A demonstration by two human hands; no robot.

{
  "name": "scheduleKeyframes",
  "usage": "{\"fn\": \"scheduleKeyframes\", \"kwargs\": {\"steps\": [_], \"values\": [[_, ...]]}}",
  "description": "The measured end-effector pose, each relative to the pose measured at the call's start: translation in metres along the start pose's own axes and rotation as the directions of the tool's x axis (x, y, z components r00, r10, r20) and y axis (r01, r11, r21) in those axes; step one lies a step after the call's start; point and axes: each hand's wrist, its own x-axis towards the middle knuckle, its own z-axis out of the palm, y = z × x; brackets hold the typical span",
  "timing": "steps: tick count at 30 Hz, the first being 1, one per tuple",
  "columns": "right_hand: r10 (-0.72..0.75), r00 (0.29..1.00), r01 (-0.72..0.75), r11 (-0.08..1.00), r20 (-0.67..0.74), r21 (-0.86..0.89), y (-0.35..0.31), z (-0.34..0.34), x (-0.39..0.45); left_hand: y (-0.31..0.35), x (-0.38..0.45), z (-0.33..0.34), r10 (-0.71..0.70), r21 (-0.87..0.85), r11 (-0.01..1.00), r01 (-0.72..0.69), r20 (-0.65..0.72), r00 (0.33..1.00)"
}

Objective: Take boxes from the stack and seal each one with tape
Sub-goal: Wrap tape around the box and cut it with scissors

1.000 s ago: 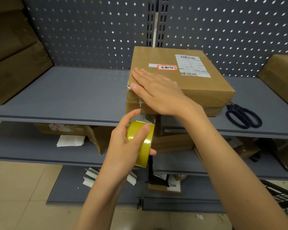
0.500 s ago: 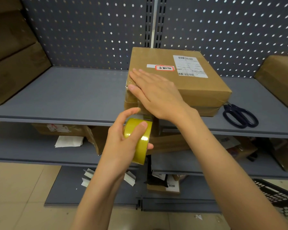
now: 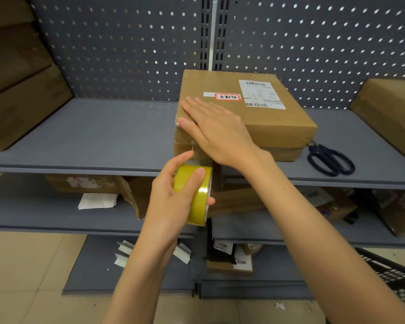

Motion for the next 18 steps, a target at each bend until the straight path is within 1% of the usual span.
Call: {"fn": "scheduleKeyframes", "kwargs": {"steps": [2,4,5,7,9,12,15,16,18], "values": [[0.043,0.999,-0.042,0.978,-0.002,0.205,0.001,-0.005,-0.001,-0.001,0.0,0.0,-0.002,0.012,1.0,0.002,-0.012,1.0],[0.084,0.995,-0.05,0.902,-0.06,0.429,0.002,-0.01,-0.005,-0.002,0.0,0.001,0.003,0.014,1.0,-0.003,-0.02,1.0],[0.104,0.989,-0.042,0.879,-0.103,0.475,0.004,-0.013,-0.008,-0.002,0.0,0.001,0.006,0.016,1.0,-0.006,-0.021,1.0],[0.156,0.967,-0.05,0.891,-0.201,0.45,0.013,-0.017,-0.017,-0.002,0.0,0.002,0.007,0.019,1.0,-0.006,-0.022,1.0],[0.235,0.922,-0.101,0.913,-0.309,0.395,0.03,-0.023,-0.029,-0.003,0.0,0.001,0.007,0.02,1.0,-0.007,-0.027,1.0],[0.397,0.796,-0.233,0.898,-0.456,0.374,0.064,-0.029,-0.054,-0.005,0.0,0.0,0.01,0.031,0.999,-0.009,-0.027,1.0],[0.57,0.654,-0.409,0.82,-0.498,0.401,0.096,-0.03,-0.078,-0.007,0.0,0.001,0.02,0.063,0.998,-0.019,-0.027,0.999],[0.611,0.623,-0.466,0.792,-0.489,0.394,0.105,-0.029,-0.084,-0.007,0.0,0.001,0.022,0.067,0.998,-0.02,-0.029,0.999],[0.661,0.604,-0.567,0.749,-0.444,0.343,0.12,-0.027,-0.094,-0.008,0.0,0.001,0.018,0.064,0.998,-0.016,-0.034,0.999]]}}
